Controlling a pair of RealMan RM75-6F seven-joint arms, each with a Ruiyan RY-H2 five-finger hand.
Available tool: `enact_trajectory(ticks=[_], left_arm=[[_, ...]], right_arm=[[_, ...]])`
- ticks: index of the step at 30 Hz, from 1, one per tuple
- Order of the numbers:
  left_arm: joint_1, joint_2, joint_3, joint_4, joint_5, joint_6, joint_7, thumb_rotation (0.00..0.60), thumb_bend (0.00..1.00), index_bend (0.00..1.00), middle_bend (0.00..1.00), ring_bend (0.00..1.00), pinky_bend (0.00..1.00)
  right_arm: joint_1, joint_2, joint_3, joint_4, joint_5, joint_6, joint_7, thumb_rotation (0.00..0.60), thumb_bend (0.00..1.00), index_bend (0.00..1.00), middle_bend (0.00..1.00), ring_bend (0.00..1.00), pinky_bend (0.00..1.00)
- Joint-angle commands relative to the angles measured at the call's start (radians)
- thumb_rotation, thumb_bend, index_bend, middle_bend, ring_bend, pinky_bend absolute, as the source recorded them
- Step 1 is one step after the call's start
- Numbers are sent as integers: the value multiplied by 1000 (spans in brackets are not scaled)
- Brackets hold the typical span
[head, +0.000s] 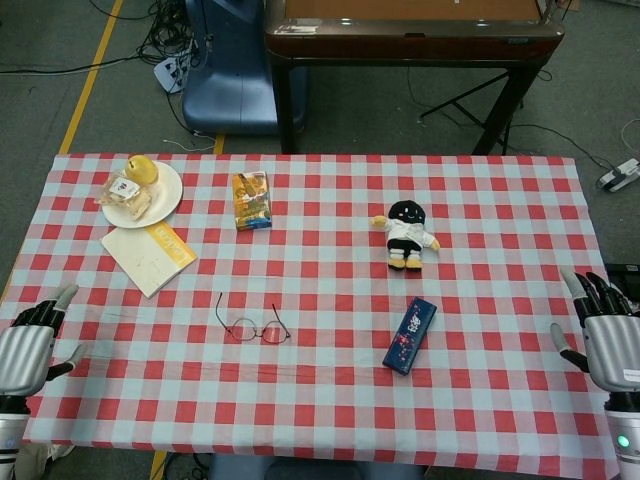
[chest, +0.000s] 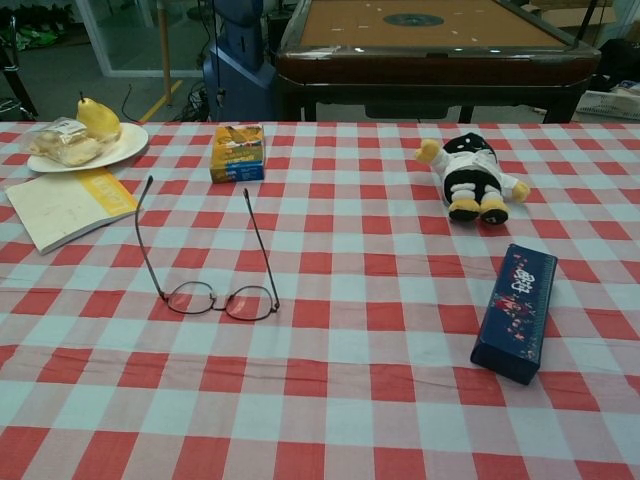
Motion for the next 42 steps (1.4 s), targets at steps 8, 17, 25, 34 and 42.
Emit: enact_trajectory(ticks=[8,17,25,34,42], left_arm=[[-108,0,17,-3,3,-190,9,600,340,0,907,957,974],[-200,26,23,-78,-59,-369,26,600,589,0,1000,1000,1000],[-265,17,20,-133,-108,-457,87,544,596,0,1000,1000,1000],[-309,3,12,-224,-186,-484,174,496,595,0,1000,1000,1000],[-329,-18,13,-295,-240,-465,246,488,596,0,1000,1000,1000]], right_arm=[[4,17,11,-20,-4,9,-17,600,364,0,152,101,190],[2,17,10,-22,0,9,-19,600,367,0,152,101,190],[-3,19,8,-13,3,14,-7,600,369,0,152,101,190],[-17,22,5,8,18,17,16,600,372,0,154,101,190],[-17,17,3,33,23,7,42,600,376,0,158,101,190]])
